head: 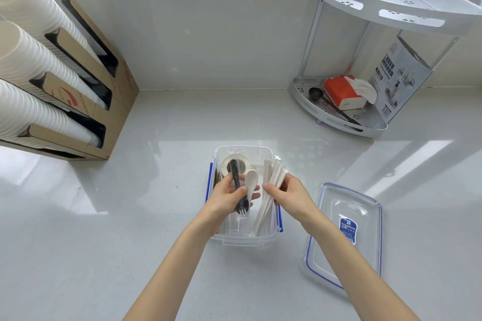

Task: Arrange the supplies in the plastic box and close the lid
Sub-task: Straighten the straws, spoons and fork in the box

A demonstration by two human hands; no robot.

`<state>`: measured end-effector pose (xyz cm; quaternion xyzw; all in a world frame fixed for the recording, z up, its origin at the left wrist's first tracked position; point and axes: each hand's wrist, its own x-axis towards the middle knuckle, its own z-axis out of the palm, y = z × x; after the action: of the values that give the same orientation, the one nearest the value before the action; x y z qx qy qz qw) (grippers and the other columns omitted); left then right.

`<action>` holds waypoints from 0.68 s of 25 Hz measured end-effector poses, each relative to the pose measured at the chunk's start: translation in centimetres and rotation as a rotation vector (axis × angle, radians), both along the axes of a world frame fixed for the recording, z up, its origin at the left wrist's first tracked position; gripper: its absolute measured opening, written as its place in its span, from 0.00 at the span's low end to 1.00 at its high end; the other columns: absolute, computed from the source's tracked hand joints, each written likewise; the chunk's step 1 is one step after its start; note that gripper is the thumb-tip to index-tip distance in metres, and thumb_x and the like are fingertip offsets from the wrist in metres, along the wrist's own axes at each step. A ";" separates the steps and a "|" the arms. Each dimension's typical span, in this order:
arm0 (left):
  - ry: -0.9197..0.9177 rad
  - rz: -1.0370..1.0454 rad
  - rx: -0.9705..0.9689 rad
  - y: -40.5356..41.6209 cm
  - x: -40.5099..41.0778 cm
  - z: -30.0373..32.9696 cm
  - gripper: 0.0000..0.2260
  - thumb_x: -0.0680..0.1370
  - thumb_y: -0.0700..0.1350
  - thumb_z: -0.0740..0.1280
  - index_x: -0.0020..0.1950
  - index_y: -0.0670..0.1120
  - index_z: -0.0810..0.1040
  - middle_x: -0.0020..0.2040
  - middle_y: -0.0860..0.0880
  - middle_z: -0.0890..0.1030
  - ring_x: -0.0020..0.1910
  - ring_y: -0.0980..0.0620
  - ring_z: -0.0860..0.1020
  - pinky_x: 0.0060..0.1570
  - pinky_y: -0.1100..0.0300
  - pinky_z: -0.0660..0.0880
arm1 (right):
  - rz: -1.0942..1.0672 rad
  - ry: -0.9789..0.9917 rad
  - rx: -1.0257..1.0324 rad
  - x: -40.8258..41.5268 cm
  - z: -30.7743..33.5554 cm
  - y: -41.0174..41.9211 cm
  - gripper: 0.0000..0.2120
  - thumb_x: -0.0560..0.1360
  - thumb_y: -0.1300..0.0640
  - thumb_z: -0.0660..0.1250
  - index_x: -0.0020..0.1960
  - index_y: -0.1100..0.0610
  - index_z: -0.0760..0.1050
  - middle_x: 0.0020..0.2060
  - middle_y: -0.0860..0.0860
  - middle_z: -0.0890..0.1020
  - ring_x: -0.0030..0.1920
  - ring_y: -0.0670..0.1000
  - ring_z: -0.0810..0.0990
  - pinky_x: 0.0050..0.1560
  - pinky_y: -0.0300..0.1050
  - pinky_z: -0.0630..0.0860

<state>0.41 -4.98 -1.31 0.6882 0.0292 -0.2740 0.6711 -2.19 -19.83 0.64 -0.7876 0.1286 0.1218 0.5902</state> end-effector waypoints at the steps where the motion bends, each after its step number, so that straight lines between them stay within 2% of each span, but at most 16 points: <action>1: -0.006 0.000 0.017 0.0 0.0 0.0 0.09 0.78 0.39 0.59 0.52 0.52 0.72 0.46 0.51 0.83 0.42 0.60 0.82 0.45 0.61 0.78 | -0.005 0.001 -0.013 0.1 0.0 -0.1 0.05 0.76 0.56 0.63 0.52 0.51 0.70 0.41 0.51 0.78 0.39 0.47 0.76 0.37 0.35 0.72; 5: -0.034 -0.034 0.089 -0.1 -0.3 0.0 0.12 0.77 0.37 0.61 0.55 0.52 0.72 0.52 0.49 0.82 0.47 0.59 0.82 0.48 0.61 0.78 | 0.034 -0.009 -0.078 0.5 -0.2 0.0 0.12 0.75 0.55 0.64 0.57 0.57 0.73 0.37 0.48 0.77 0.35 0.45 0.75 0.36 0.35 0.72; 8: -0.028 -0.004 0.067 -0.1 -0.4 0.2 0.14 0.76 0.33 0.60 0.52 0.52 0.73 0.52 0.48 0.81 0.46 0.58 0.82 0.43 0.65 0.78 | 0.018 -0.021 -0.108 0.7 -0.5 0.2 0.14 0.75 0.56 0.64 0.59 0.58 0.73 0.39 0.50 0.78 0.36 0.46 0.75 0.37 0.37 0.74; 10: -0.017 -0.007 0.054 -0.1 -0.4 0.3 0.15 0.76 0.33 0.60 0.51 0.53 0.73 0.53 0.48 0.80 0.48 0.56 0.81 0.43 0.65 0.77 | 0.027 -0.007 -0.123 0.7 -0.6 0.3 0.14 0.75 0.56 0.63 0.59 0.58 0.72 0.40 0.51 0.78 0.36 0.47 0.75 0.38 0.38 0.74; 13: -0.001 -0.047 0.063 -0.2 -0.5 0.3 0.13 0.76 0.37 0.60 0.53 0.55 0.73 0.54 0.49 0.80 0.51 0.56 0.80 0.47 0.61 0.75 | 0.046 0.005 -0.160 0.7 -0.4 0.4 0.13 0.76 0.56 0.62 0.58 0.60 0.73 0.41 0.54 0.78 0.34 0.47 0.74 0.38 0.39 0.73; 15: -0.001 -0.035 0.065 -0.2 -0.6 0.3 0.12 0.77 0.40 0.61 0.58 0.51 0.73 0.55 0.48 0.80 0.51 0.56 0.79 0.48 0.60 0.75 | 0.056 0.009 -0.216 0.9 -0.3 0.3 0.12 0.76 0.56 0.61 0.55 0.61 0.74 0.39 0.54 0.76 0.34 0.48 0.73 0.36 0.39 0.72; 17: -0.019 0.015 0.067 0.1 -0.6 0.3 0.13 0.77 0.42 0.62 0.61 0.47 0.72 0.55 0.48 0.80 0.48 0.56 0.79 0.46 0.63 0.74 | 0.066 0.035 -0.281 1.5 -0.2 0.4 0.12 0.76 0.56 0.60 0.51 0.64 0.73 0.38 0.55 0.74 0.35 0.52 0.73 0.37 0.43 0.73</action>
<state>-0.23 -4.83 -1.03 0.7126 0.0374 -0.2612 0.6500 -0.71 -19.41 0.44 -0.8640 0.1290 0.1356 0.4674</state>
